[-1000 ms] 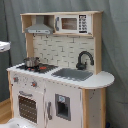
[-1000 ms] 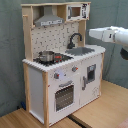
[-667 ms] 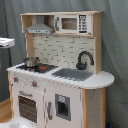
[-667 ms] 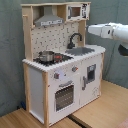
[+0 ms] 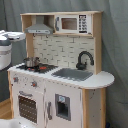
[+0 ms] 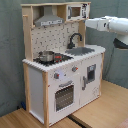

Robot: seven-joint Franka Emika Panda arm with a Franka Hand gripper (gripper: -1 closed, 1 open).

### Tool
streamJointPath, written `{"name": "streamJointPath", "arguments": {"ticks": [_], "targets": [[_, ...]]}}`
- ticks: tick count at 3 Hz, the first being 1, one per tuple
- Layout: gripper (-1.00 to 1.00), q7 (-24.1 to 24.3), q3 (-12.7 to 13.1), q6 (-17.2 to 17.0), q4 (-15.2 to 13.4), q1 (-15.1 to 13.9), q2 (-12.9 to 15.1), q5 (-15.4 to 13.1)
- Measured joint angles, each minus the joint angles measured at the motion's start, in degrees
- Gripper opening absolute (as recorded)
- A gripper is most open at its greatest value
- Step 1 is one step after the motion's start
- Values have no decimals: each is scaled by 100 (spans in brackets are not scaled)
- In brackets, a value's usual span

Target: Play with the kitchen

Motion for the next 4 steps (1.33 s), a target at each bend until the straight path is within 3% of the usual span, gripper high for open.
{"name": "streamJointPath", "arguments": {"ticks": [2,4], "targets": [[100,-589,-272,358,326,-559,736,0],[100,-842,-254,875,437,-1331,1410,0]]}}
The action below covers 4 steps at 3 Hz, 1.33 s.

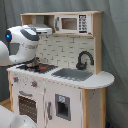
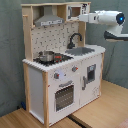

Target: Play with the kitchen

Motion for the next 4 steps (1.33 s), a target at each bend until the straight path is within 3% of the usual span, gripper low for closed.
{"name": "streamJointPath", "arguments": {"ticks": [2,4], "targets": [[100,-93,362,0,678,-724,653,0],[100,-102,1036,0,1111,-1497,1060,-1]]}}
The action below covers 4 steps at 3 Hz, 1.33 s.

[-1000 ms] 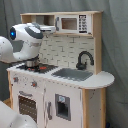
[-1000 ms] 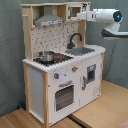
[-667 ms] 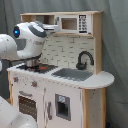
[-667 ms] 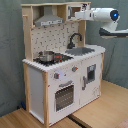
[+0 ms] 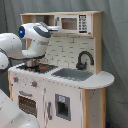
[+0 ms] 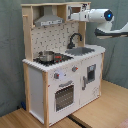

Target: Play with the kitchen

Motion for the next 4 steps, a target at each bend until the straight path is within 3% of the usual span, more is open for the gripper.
{"name": "streamJointPath", "arguments": {"ticks": [4], "targets": [[100,205,1390,-90,946,-1654,112,115]]}}
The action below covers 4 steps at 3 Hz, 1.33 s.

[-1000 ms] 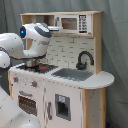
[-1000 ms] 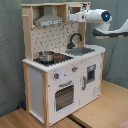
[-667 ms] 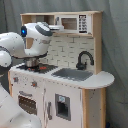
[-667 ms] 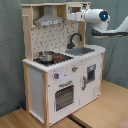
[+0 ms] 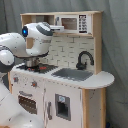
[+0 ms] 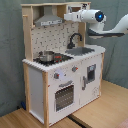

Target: Play with the kitchen

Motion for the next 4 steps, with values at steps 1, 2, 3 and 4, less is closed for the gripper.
{"name": "streamJointPath", "arguments": {"ticks": [1,2,3,4], "targets": [[100,30,82,0,33,-104,0,9],[-100,33,93,0,40,-119,0,10],[-100,75,155,58,134,-100,8,148],[100,75,121,58,136,-56,7,159]]}}
